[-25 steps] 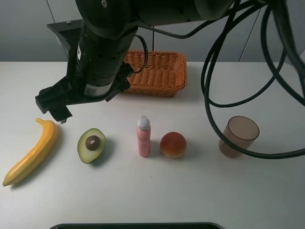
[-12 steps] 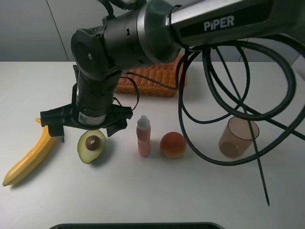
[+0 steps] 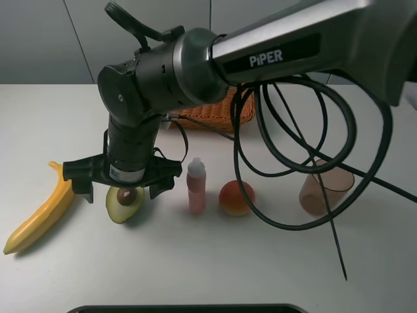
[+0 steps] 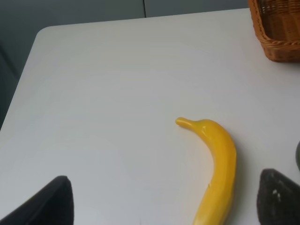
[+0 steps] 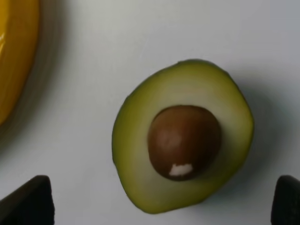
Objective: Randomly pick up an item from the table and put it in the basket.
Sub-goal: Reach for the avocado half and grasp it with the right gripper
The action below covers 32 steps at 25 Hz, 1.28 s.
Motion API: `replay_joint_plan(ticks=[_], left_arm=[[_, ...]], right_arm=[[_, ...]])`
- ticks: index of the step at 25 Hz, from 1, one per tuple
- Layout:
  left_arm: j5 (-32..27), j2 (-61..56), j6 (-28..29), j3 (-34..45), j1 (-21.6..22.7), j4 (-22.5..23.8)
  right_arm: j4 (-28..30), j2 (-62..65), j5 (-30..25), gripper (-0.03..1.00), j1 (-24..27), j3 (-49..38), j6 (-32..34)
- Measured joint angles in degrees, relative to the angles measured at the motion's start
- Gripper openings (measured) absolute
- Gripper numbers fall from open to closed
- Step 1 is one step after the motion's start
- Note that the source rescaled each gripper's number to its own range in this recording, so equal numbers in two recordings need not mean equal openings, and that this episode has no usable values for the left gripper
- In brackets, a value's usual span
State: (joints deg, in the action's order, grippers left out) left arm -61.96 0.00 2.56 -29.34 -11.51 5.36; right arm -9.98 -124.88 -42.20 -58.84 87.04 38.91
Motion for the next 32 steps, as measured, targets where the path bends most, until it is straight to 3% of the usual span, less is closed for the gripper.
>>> replay_joint_plan(ticks=[10, 32], left_arm=[[0.0, 0.0, 0.0, 0.0, 0.0, 0.0], [0.0, 0.0, 0.0, 0.0, 0.0, 0.0]], right_arm=[[0.0, -4.0, -3.1, 1.0, 1.2, 3.1, 0.6], [-3.9, -7.1, -1.4, 1.0, 1.7, 4.0, -2.3]])
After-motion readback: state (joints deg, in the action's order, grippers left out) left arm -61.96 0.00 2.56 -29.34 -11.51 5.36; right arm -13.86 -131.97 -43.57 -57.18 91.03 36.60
